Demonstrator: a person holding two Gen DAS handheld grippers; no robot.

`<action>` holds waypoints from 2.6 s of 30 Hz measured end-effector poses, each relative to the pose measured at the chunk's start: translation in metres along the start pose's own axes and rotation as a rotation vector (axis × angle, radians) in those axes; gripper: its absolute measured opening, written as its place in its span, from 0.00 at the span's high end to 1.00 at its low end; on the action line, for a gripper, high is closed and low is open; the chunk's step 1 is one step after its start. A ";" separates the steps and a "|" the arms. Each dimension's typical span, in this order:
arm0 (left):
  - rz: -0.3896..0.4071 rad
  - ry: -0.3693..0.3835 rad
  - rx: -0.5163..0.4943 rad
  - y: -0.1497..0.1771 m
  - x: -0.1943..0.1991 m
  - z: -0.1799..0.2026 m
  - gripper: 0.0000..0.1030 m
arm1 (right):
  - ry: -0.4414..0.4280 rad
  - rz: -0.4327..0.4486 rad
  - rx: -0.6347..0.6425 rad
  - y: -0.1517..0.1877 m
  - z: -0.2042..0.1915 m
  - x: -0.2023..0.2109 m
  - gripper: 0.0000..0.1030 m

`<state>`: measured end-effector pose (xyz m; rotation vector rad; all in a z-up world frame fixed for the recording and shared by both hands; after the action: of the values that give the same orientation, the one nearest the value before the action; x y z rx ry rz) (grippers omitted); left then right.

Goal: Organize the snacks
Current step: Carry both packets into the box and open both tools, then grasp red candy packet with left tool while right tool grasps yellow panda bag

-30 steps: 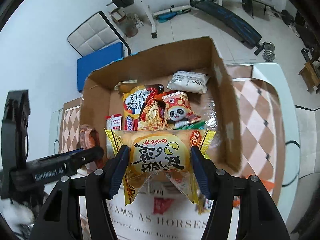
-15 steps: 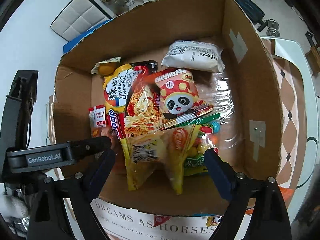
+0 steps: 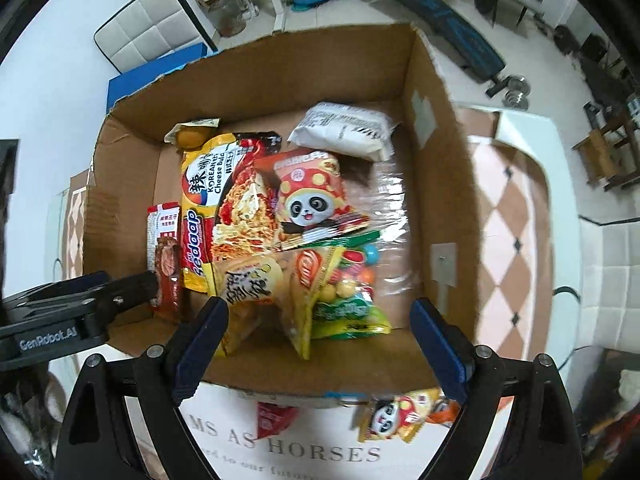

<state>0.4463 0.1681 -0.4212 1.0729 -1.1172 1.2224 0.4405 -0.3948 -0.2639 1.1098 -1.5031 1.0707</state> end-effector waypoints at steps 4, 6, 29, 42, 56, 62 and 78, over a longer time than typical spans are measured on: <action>0.096 -0.050 -0.012 0.011 0.023 -0.005 0.14 | 0.052 0.048 0.025 0.011 0.003 0.020 0.08; 0.147 -0.070 -0.005 0.021 0.037 -0.006 0.15 | 0.056 0.065 0.023 0.016 0.004 0.030 0.08; 0.471 -0.157 -0.049 0.099 0.132 0.030 0.15 | 0.064 0.266 0.053 0.089 0.001 0.139 0.07; 0.423 -0.164 -0.007 0.128 0.107 0.029 0.14 | -0.050 0.132 -0.141 0.130 0.056 0.105 0.06; -0.007 -0.002 0.048 0.135 -0.068 0.031 0.15 | -0.146 -0.157 -0.414 0.148 0.120 -0.065 0.06; -0.075 0.050 0.042 0.127 -0.105 0.050 0.20 | -0.162 -0.182 -0.416 0.143 0.119 -0.087 0.07; -0.116 -0.010 -0.027 0.178 -0.118 0.045 0.63 | -0.090 -0.228 -0.230 0.166 0.078 -0.090 0.41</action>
<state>0.2643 0.1162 -0.5294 1.1088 -1.0616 1.1090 0.2765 -0.4238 -0.3833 1.1462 -1.4866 0.6818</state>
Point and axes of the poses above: each gripper's, at about its wrist camera, not at the fingertips, and x roughly against the way its jaws point, z to its right, y to its underside, the point moved 5 cm from there along -x, roughly the way its jaws point
